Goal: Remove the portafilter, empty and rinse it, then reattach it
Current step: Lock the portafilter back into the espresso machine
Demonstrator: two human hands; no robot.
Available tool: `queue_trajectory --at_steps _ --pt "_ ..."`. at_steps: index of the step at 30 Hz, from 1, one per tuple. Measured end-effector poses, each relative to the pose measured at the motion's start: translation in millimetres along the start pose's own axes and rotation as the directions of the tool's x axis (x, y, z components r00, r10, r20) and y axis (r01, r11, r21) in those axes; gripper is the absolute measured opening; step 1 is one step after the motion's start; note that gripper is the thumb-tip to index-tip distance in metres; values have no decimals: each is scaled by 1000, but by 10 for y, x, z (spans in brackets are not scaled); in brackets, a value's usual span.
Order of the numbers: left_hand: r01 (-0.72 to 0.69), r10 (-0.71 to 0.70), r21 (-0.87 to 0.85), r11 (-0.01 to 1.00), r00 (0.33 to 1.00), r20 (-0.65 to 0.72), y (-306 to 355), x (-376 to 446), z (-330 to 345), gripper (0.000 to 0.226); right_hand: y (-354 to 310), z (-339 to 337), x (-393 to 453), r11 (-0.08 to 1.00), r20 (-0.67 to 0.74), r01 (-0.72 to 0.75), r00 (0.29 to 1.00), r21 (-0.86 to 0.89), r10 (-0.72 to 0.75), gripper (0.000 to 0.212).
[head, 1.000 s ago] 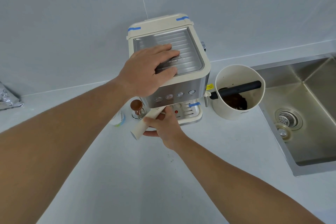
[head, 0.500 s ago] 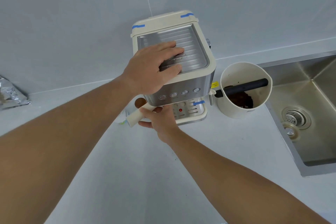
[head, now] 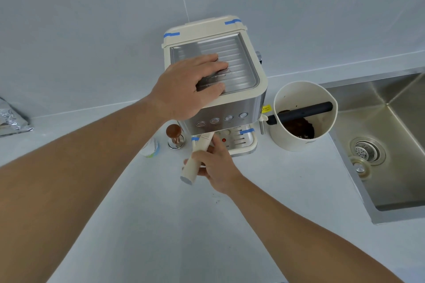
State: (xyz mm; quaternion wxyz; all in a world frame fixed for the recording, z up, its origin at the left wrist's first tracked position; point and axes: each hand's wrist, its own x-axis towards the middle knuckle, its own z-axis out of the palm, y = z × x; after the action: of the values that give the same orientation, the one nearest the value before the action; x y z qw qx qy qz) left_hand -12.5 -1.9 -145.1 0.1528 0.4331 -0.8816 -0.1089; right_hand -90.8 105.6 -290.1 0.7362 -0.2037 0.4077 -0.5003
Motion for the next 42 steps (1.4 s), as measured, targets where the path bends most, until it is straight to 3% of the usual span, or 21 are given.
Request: queue_trajectory --at_steps 4,7,12,15,24,29,33,42 --pt "2 -2 9 1000 1000 4 -2 -1 -1 53 -66 -130 -162 998 -2 -20 1000 -62 20 56" --pt "-3 3 16 1000 1000 11 -7 -8 5 54 -147 -145 -224 990 -35 -61 998 -129 57 52" --pt "-8 8 9 1000 1000 7 -35 11 6 53 -405 -308 -231 872 -2 -75 996 -483 84 60" --pt "-18 18 12 1000 1000 11 -37 13 15 54 -519 -385 -219 788 5 -113 989 -605 146 67" --pt "-9 8 26 1000 1000 30 1 7 5 56 -611 -463 -224 736 61 -110 977 -668 202 65" --pt "-8 8 21 1000 1000 19 13 -9 -1 55 -563 -520 -291 844 97 -106 978 -527 183 59" --pt "-11 10 43 999 1000 25 29 -19 1 54 -525 -595 -378 887 71 -97 987 -451 145 48" --pt "-7 5 62 998 999 34 44 -30 -8 54 -517 -575 -442 872 -20 -115 993 -475 120 44"
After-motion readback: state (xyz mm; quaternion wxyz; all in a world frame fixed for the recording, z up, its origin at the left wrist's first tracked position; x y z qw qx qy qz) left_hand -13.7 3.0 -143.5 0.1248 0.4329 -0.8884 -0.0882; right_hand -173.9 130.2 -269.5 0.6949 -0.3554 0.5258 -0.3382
